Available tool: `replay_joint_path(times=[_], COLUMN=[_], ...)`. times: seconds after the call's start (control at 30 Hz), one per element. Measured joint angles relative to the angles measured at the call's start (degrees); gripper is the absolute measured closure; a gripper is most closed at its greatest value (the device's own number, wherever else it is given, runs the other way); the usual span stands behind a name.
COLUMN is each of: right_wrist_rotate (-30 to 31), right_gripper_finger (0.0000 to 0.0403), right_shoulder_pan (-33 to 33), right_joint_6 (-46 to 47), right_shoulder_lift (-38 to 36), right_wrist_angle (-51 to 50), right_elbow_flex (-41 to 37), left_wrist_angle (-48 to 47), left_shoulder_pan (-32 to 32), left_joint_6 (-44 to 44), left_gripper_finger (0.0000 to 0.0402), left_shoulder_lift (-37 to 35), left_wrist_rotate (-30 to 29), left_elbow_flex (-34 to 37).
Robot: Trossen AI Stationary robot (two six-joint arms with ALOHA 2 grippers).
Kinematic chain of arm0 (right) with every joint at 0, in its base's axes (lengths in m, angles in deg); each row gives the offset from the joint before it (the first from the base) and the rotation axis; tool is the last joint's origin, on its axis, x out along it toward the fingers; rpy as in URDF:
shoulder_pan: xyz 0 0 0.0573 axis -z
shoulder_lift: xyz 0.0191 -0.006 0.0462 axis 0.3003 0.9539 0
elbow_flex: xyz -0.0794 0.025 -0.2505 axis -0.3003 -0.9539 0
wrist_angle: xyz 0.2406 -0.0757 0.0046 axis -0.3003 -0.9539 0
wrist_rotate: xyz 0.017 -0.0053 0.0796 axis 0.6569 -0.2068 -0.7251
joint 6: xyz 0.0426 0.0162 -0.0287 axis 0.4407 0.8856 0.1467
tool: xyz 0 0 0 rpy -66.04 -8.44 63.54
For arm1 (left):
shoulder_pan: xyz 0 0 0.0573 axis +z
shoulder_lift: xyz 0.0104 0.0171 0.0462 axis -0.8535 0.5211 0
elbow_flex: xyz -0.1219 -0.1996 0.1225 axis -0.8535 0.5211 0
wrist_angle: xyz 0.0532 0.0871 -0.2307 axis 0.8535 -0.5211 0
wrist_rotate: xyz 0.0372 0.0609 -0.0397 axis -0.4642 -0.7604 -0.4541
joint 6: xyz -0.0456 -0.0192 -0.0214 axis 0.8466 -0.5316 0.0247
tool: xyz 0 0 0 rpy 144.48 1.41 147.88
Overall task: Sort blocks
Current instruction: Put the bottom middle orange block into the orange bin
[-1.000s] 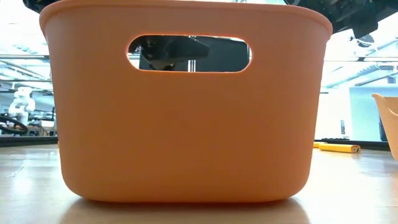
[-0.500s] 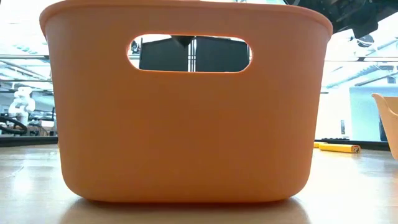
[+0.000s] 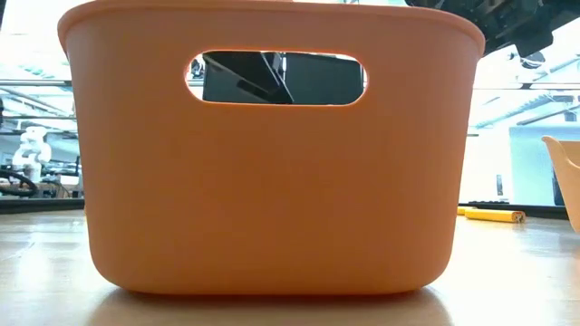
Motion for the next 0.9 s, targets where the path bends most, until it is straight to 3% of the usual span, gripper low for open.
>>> replay_joint_path(times=[0.17,0.33,0.67,0.9], right_wrist_rotate=[3.12,8.43,8.8,8.8], right_gripper_finger=[0.0243,0.0243,0.0243,0.0243], right_shoulder_pan=[0.0,0.02,0.07,0.33], right_joint_6=[-0.23,-0.36,-1.59,-2.55], right_shoulder_lift=[0.0,0.0,0.02,0.02], right_wrist_angle=[-1.45,-3.17,-3.43,-3.42], right_elbow_flex=[0.02,0.02,0.02,0.02], left_wrist_angle=[-0.21,-0.72,-1.79,-1.31], left_shoulder_pan=[5.66,9.15,9.38,9.31], left_joint_6=[-4.54,-6.09,-10.93,-12.25], left_gripper_finger=[0.0191,0.0191,0.0193,0.0216], left_shoulder_lift=[-2.36,0.98,10.59,12.62], left_wrist_rotate=[-0.42,-1.18,-3.19,-2.91], left_elbow_flex=[-0.04,-0.02,0.04,0.04])
